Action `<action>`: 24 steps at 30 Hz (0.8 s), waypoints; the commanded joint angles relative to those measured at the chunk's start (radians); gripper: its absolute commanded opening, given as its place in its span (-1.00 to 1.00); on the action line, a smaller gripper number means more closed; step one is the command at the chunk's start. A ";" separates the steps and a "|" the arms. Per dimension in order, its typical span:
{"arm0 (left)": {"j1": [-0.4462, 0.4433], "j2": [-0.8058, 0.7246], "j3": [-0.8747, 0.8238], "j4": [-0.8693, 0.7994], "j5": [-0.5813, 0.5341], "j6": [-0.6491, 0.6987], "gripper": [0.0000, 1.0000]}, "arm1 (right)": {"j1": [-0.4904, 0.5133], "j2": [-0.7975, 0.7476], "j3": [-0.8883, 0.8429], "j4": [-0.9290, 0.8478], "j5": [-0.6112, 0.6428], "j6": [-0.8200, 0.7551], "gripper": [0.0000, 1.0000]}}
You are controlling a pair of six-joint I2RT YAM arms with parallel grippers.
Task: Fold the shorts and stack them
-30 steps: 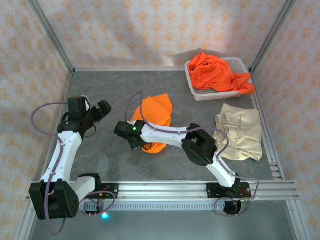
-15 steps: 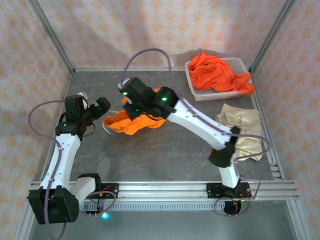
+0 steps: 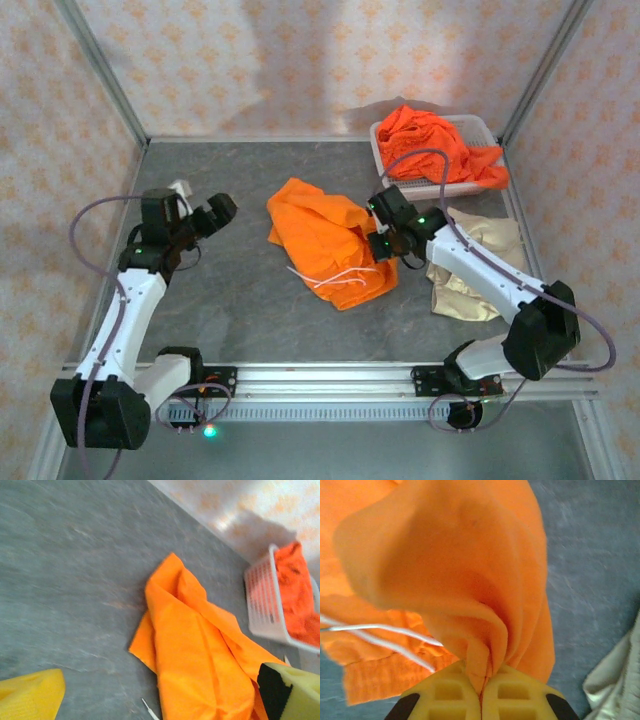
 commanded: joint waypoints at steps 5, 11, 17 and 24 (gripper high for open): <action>-0.178 0.252 0.134 0.038 -0.011 0.035 1.00 | -0.029 -0.082 -0.040 0.069 0.072 -0.071 -0.99; -0.285 0.592 0.513 -0.197 -0.080 0.047 0.98 | -0.031 -0.125 -0.070 0.090 0.063 -0.090 -0.99; -0.332 0.785 0.641 -0.250 -0.050 -0.185 0.79 | -0.031 -0.150 -0.089 0.106 0.053 -0.094 -1.00; -0.358 0.853 0.658 -0.217 -0.064 -0.325 0.62 | -0.031 -0.161 -0.111 0.132 0.037 -0.095 -1.00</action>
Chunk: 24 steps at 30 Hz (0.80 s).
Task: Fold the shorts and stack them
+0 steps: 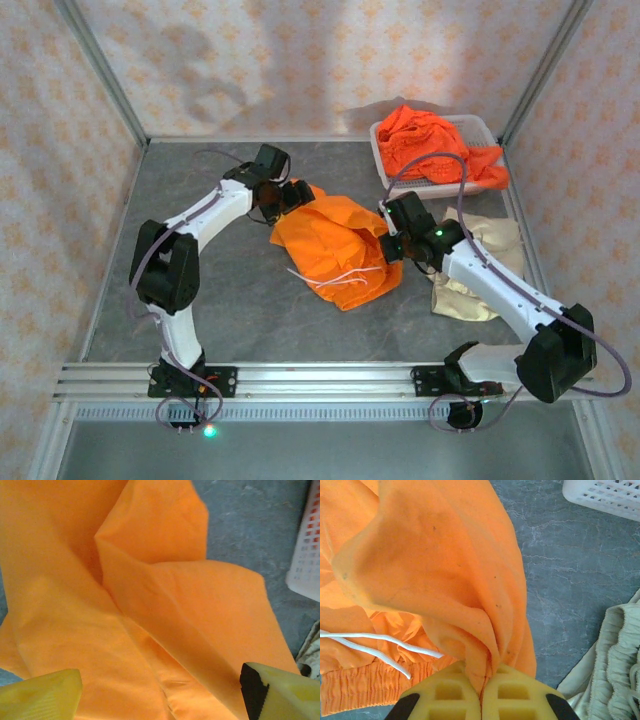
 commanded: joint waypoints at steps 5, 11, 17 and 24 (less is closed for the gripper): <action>-0.019 0.086 0.098 -0.036 -0.002 -0.119 0.49 | -0.002 -0.028 -0.028 0.050 0.004 -0.011 -1.00; -0.028 0.114 0.122 -0.029 0.001 -0.147 0.33 | -0.001 -0.023 -0.040 0.058 -0.011 -0.012 -1.00; -0.033 0.140 0.180 -0.060 -0.005 -0.141 0.09 | -0.002 -0.021 -0.043 0.059 -0.021 -0.008 -1.00; -0.034 0.158 0.229 -0.116 -0.026 -0.107 -0.16 | -0.002 -0.023 -0.048 0.053 -0.011 -0.013 -1.00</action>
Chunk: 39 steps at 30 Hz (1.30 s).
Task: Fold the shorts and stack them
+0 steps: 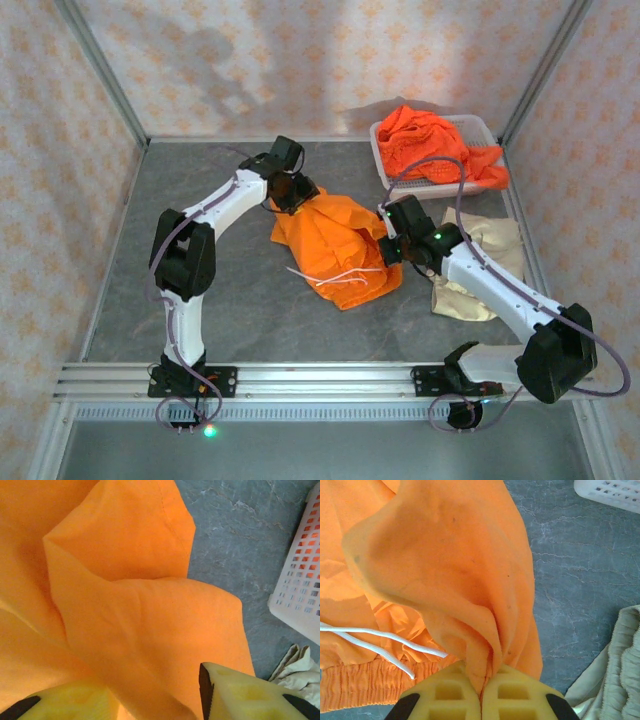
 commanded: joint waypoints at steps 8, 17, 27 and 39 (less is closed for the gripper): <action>-0.006 -0.026 0.028 -0.096 -0.054 0.049 -0.06 | -0.002 -0.020 -0.007 0.000 0.019 -0.020 -1.00; -0.006 -0.061 0.013 -0.106 -0.070 0.056 -0.05 | -0.002 -0.017 -0.012 0.002 0.016 -0.018 -1.00; -0.005 -0.033 0.051 -0.091 -0.047 0.040 -0.07 | -0.002 -0.013 -0.016 0.005 0.015 -0.018 -1.00; -0.008 0.027 0.080 -0.087 -0.015 0.030 -0.32 | -0.002 0.002 -0.016 0.004 0.015 -0.019 -1.00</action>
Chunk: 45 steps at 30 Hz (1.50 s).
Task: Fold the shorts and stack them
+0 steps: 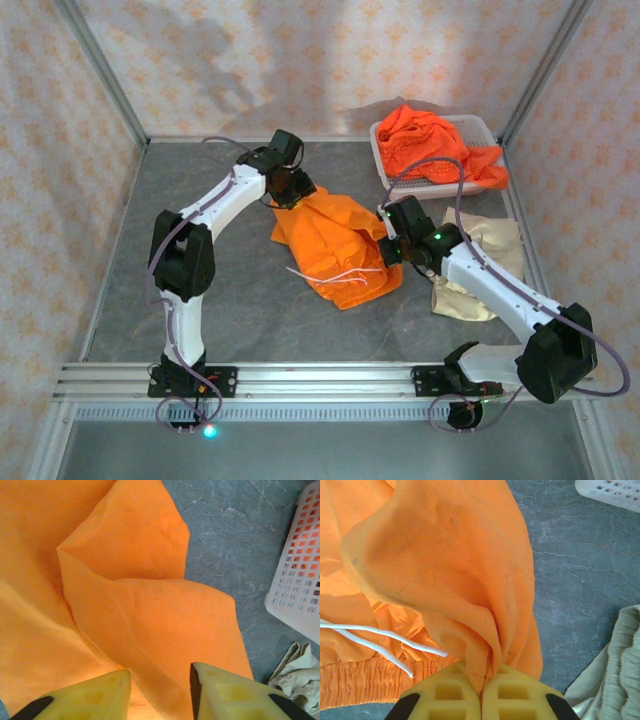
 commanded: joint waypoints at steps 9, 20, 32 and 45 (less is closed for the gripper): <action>-0.011 0.067 0.046 -0.022 -0.004 -0.015 -0.64 | -0.003 0.003 -0.016 0.001 0.023 -0.012 -1.00; 0.039 0.000 0.301 -0.172 -0.181 0.080 -1.00 | -0.002 -0.002 0.093 -0.008 0.017 -0.024 -1.00; 0.149 -0.173 0.815 -0.381 -0.431 0.310 -1.00 | 0.079 0.031 0.548 -0.158 0.019 -0.080 -1.00; 0.157 -0.424 0.922 -0.305 -0.711 0.541 -1.00 | 0.387 0.115 0.959 -0.253 0.096 -0.080 -1.00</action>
